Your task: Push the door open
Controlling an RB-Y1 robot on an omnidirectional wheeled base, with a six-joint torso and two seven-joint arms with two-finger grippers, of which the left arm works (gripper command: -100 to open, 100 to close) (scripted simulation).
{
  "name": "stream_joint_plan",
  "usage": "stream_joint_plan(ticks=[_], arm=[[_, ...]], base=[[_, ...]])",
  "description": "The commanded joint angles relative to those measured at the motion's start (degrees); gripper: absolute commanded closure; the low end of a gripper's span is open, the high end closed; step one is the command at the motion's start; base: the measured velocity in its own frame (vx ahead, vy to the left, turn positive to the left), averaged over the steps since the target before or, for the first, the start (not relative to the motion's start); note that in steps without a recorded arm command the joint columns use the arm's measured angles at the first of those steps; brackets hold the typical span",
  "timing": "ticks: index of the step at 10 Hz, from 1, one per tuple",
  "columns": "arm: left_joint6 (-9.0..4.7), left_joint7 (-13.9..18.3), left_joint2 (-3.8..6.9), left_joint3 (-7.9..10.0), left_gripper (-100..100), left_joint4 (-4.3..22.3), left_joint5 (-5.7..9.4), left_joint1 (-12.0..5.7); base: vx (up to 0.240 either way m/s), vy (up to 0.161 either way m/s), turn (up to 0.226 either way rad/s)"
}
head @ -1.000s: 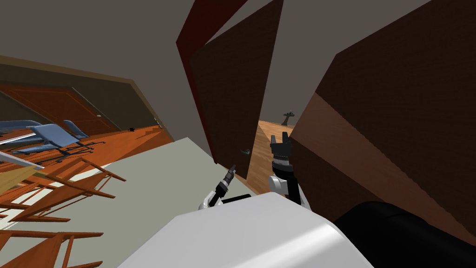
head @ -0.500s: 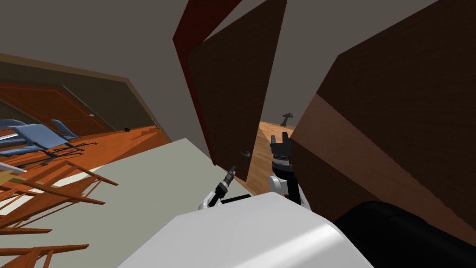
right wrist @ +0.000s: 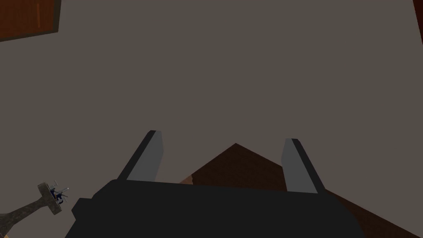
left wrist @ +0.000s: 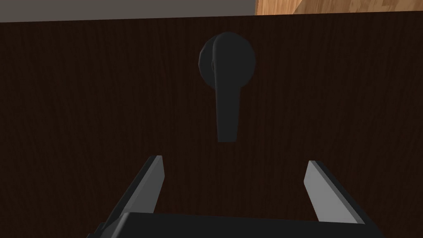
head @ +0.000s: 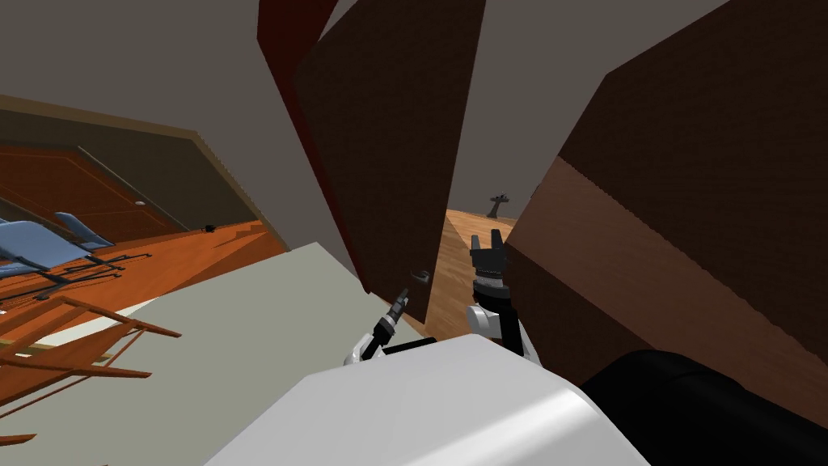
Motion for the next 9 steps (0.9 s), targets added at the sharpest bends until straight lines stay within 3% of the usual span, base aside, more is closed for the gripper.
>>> stream_joint_plan(ticks=[1, 7, 8, 9], arm=[[-0.02, -0.3, -0.24, 0.25, -100, 0.3, 0.14, -0.03], [-0.07, -1.1, -2.60, 1.03, -100, 1.2, 0.56, -0.18], [-0.06, -1.0, -2.16, 0.91, -100, 0.9, 0.50, 0.00], [-0.06, -1.0, -2.16, 0.91, 100, 0.9, 0.50, 0.00]], base=[[0.157, -0.111, -0.027], [0.154, -0.121, -0.031], [0.065, -0.062, 0.004], [-0.009, 0.008, 0.003]])
